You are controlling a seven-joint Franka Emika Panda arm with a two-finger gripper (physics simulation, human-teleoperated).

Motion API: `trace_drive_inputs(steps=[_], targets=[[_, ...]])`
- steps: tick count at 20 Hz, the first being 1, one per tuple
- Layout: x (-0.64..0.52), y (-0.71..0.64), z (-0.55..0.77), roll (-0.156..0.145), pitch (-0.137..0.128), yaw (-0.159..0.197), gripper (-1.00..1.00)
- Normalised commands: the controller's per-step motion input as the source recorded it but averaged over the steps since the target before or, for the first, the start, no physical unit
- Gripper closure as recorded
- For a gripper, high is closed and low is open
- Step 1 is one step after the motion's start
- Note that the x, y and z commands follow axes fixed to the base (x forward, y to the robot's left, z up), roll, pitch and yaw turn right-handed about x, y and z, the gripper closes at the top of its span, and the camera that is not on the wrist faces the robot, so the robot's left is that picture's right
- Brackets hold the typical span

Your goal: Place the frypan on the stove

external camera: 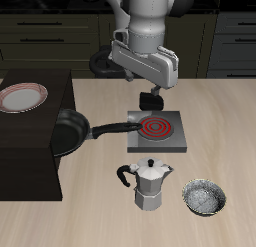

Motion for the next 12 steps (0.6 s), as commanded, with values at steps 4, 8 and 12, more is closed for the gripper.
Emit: trace_drive_inputs(steps=[4,8,12], targets=[[0.07,0.02,-0.16,-0.006,0.014,-0.013,-1.00],[0.09,-0.04,-0.16,-0.014,0.015,-0.019,-1.00],[0.09,-0.04,-0.17,-0.017,0.021,-0.013,-1.00]])
